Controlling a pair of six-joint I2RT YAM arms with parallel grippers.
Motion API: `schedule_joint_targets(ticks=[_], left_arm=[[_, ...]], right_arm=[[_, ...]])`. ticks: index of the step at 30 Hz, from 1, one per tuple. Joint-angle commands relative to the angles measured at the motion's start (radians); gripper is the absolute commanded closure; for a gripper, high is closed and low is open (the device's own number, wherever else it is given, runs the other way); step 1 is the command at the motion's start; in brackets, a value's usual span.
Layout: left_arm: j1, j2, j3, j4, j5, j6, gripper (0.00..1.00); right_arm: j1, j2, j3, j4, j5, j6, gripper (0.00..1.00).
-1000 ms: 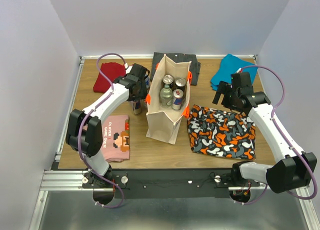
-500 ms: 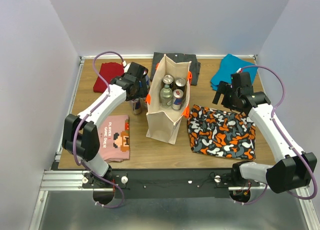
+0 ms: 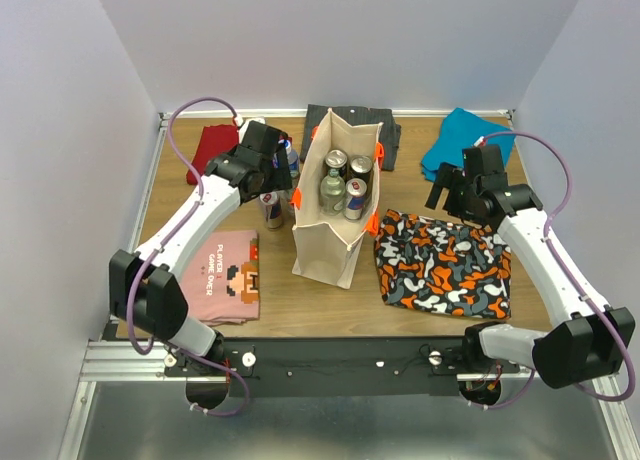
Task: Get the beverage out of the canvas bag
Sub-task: Place the drink at the center of the board, then take out the drink from the canvas bag.
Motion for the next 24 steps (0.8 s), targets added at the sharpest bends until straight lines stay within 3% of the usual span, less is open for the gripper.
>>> schedule_joint_targets(ticks=[1, 9, 17, 24], left_arm=[[0.003, -0.075, 0.025, -0.014, 0.03, 0.013, 0.01], [0.003, -0.212, 0.074, -0.032, 0.111, 0.054, 0.01], [0.003, -0.195, 0.238, -0.135, 0.197, 0.117, 0.01], [0.003, -0.21, 0.266, -0.136, 0.32, 0.111, 0.01]], right_arm=[[-0.008, -0.056, 0.0, -0.03, 0.033, 0.015, 0.0], [-0.008, 0.03, 0.071, -0.015, 0.005, 0.052, 0.0], [-0.008, 0.079, 0.17, -0.001, -0.021, 0.081, 0.0], [-0.008, 0.044, 0.177, 0.034, -0.107, 0.08, 0.0]])
